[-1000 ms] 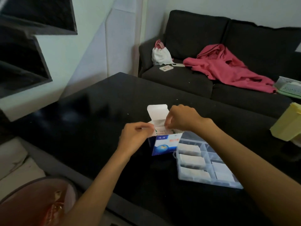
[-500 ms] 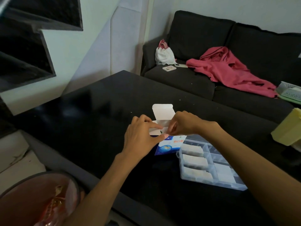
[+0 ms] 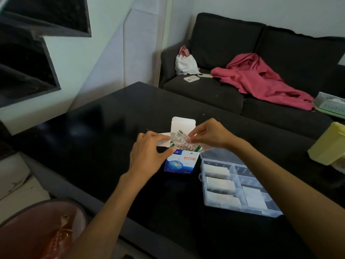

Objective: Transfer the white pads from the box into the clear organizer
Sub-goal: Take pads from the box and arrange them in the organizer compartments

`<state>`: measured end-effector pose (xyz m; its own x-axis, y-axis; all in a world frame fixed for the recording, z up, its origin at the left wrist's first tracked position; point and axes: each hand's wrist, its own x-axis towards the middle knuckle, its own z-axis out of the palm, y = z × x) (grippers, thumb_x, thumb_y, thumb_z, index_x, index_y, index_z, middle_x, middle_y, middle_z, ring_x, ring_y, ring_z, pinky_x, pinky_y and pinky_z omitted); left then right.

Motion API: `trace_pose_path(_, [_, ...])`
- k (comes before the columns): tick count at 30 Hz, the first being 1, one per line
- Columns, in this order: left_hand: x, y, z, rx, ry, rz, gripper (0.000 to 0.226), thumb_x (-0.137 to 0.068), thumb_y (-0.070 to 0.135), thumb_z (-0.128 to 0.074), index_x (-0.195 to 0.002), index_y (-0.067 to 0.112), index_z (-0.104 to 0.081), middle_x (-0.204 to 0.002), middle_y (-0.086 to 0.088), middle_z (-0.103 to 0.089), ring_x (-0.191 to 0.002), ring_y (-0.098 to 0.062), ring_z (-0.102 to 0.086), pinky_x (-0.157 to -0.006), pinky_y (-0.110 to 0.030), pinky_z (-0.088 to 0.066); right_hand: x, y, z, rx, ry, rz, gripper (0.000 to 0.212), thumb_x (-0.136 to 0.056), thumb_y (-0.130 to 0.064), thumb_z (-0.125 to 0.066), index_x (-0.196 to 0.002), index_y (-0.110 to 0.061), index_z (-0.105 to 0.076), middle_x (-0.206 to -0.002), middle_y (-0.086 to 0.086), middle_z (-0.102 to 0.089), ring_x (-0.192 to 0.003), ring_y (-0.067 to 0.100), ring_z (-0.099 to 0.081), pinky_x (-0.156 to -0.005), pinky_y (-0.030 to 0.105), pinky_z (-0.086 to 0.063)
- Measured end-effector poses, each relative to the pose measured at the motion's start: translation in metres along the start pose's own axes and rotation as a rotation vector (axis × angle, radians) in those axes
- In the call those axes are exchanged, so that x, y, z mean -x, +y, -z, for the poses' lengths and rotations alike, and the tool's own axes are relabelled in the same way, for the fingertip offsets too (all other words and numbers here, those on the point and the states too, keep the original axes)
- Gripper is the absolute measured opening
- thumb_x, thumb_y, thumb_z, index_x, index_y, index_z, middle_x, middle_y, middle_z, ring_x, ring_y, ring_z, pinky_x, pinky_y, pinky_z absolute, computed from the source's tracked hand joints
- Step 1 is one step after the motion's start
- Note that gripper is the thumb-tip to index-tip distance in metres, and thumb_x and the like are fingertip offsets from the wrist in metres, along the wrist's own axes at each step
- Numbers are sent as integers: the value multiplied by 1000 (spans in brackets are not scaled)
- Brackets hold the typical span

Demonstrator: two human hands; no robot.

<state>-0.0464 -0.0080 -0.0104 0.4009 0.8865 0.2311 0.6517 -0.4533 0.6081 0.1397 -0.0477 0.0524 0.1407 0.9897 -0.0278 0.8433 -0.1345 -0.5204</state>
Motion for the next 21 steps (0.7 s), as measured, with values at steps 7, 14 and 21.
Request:
trace_pose_path(7, [-2, 2, -4, -14, 27, 17, 51, -77, 50, -69, -124, 30, -60, -129, 6, -54, -119, -11, -42, -87, -29, -44, -17, 1, -16, 187, -46, -2, 31, -79, -24, -72, -105, -6, -71, -110, 9, -67, -91, 23, -64, -80, 33, -56])
trace_pose_path(14, [-2, 3, -3, -8, 23, 36, 51, -78, 49, -68, -124, 29, -60, -131, 5, -54, -121, -13, -43, -89, -30, -44, -25, -9, -27, 287, -76, -59, 45, -77, -29, -74, -110, -1, -64, -107, 12, -66, -88, 23, -65, -73, 26, -52])
trace_pose_path(21, [0, 2, 0, -4, 29, 18, 51, -77, 49, -69, -124, 31, -60, -127, 6, -55, -117, -11, -43, -79, -25, -40, -19, -15, -17, 259, -112, -12, 31, -84, -24, -66, -107, -3, -68, -104, 9, -69, -79, 18, -65, -64, 22, -50])
